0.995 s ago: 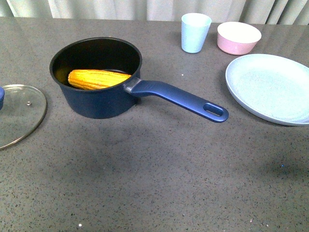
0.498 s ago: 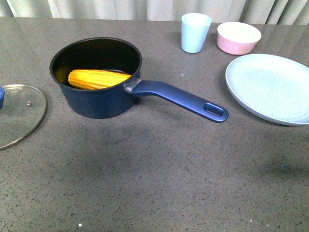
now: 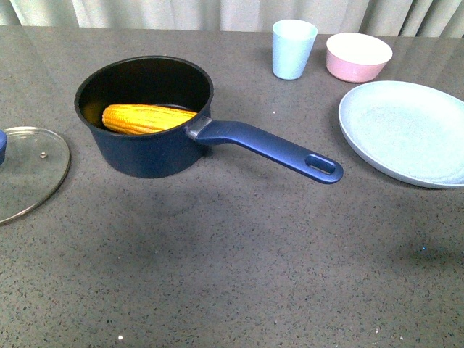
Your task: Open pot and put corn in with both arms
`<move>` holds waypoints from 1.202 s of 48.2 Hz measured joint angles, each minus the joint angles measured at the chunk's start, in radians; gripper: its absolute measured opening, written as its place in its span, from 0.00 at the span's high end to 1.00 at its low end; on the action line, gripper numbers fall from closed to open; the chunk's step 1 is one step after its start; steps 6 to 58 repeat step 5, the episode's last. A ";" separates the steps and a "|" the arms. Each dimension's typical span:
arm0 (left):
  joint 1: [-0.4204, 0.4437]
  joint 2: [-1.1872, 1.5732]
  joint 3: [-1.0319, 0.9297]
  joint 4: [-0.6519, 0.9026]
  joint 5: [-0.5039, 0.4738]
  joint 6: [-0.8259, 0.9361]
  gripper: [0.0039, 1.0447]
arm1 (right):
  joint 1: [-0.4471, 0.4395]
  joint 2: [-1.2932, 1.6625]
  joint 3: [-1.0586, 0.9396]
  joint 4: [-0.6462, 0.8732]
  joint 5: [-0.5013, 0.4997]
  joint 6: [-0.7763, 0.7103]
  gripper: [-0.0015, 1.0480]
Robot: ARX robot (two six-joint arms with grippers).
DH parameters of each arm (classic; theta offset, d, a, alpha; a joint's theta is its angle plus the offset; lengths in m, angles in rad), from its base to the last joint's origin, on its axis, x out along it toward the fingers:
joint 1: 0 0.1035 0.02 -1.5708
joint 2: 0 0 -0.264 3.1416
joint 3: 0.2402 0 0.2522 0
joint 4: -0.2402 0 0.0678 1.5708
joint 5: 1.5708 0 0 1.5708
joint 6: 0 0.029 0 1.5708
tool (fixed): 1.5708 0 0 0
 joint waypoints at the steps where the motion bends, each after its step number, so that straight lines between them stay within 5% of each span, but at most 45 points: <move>1: 0.000 0.000 0.000 0.000 0.000 0.000 0.08 | 0.000 0.000 0.000 0.000 0.000 0.000 0.09; 58: 0.000 0.000 0.000 0.000 0.000 0.000 0.08 | 0.000 0.000 0.000 0.000 0.000 0.000 0.09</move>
